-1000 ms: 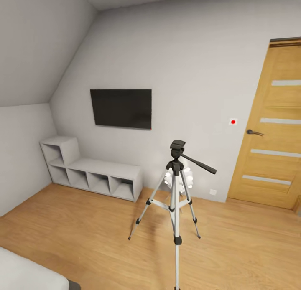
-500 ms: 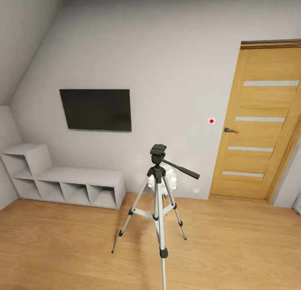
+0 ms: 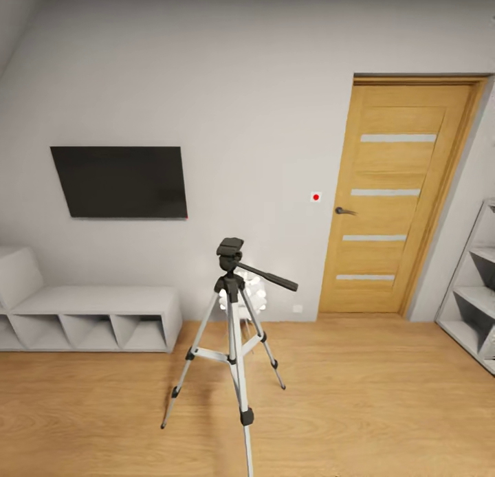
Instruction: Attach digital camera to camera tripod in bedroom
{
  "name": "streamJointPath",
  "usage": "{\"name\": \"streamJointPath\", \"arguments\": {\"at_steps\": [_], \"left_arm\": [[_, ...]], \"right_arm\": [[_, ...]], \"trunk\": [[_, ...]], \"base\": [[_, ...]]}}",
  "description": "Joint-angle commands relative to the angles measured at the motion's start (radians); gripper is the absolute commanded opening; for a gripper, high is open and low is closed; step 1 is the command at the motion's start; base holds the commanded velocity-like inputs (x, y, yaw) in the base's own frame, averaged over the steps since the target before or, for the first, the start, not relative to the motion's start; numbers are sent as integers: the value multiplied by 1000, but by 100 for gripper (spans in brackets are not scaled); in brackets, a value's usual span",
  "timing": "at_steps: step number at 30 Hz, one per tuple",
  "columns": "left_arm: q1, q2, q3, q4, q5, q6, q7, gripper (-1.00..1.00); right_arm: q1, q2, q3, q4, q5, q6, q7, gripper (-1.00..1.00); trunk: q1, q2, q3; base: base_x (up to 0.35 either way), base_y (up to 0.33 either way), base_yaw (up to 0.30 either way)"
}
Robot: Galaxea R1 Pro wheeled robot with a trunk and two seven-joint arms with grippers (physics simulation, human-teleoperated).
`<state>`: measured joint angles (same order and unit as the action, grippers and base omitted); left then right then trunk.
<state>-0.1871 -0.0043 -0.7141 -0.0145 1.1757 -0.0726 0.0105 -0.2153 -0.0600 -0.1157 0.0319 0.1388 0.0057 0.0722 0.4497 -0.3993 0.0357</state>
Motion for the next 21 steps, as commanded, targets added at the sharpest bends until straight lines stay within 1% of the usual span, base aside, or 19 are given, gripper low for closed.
{"name": "streamJointPath", "arguments": {"at_steps": [1,4,12,21], "left_arm": [[0,0,-9,0,6,-3,0,-100],[0,0,-9,1,6,-3,0,-100],[0,1,-8,1,6,-3,-1,-100],[0,1,-8,1,7,-3,0,-100]], "right_arm": [[-1,-1,-9,2,10,1,2,100],[-1,-1,-9,1,11,0,3,100],[-1,-1,-6,0,15,-1,6,100],[-1,-1,-6,0,16,-2,6,100]], "trunk": [[0,-1,0],[0,-1,0],[0,-1,0],[0,-1,0]], "base": [[0,24,-122],[0,88,-75],[28,189,-14],[5,31,-1]]}}
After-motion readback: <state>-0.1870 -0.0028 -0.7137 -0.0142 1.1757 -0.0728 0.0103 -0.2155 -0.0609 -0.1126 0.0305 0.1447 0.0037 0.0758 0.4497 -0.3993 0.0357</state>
